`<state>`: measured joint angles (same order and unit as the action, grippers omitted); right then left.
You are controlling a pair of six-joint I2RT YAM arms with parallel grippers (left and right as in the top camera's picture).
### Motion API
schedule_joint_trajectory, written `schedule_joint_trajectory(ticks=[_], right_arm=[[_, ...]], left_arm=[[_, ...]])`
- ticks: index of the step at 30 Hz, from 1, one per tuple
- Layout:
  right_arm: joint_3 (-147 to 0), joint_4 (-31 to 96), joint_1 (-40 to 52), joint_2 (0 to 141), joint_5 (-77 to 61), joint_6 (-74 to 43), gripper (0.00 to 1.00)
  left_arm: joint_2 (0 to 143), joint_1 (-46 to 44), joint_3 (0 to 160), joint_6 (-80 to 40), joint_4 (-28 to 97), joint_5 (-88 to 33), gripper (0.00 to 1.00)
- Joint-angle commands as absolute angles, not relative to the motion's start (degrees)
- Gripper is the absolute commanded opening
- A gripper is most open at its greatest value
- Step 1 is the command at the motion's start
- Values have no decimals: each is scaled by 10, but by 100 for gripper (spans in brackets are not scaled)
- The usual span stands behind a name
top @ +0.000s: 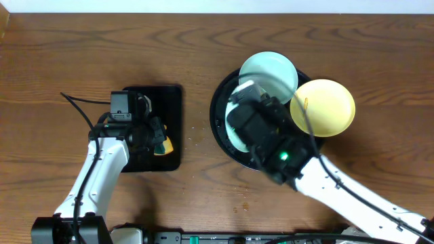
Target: Clean dirty plates on tray and stack at the side
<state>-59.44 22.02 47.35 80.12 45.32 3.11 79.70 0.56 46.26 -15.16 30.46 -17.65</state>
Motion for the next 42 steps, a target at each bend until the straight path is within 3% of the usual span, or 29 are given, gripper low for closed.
schedule_joint_trajectory(ticks=[1, 6, 8, 13, 17, 19, 24, 29, 35, 42], right_arm=[[-610, 221, 384, 773, 271, -30, 1], [-611, 220, 208, 720, 91, -70, 1], [-611, 219, 86, 707, 28, -94, 1], [-611, 198, -123, 723, 12, -98, 1], [-611, 190, -232, 744, -50, -98, 1], [-611, 193, -267, 752, -138, -98, 11], [-611, 229, -270, 753, -298, -86, 43], [-611, 390, -212, 752, -289, -86, 49], [-608, 601, -126, 752, -137, -105, 56], [-569, 587, -46, 752, -32, -165, 61]], left_arm=[[785, 7, 463, -146, 306, -173, 8], [785, 7, 463, -146, 305, -173, 8], [785, 7, 463, -146, 305, -173, 8], [785, 7, 463, -146, 303, -173, 8], [785, 7, 463, -146, 304, -173, 8], [785, 7, 463, -146, 304, -173, 8], [785, 7, 463, -146, 304, -173, 8], [785, 7, 463, -146, 312, -173, 8], [785, 7, 463, -146, 323, -173, 8], [785, 7, 463, -146, 321, -173, 8]])
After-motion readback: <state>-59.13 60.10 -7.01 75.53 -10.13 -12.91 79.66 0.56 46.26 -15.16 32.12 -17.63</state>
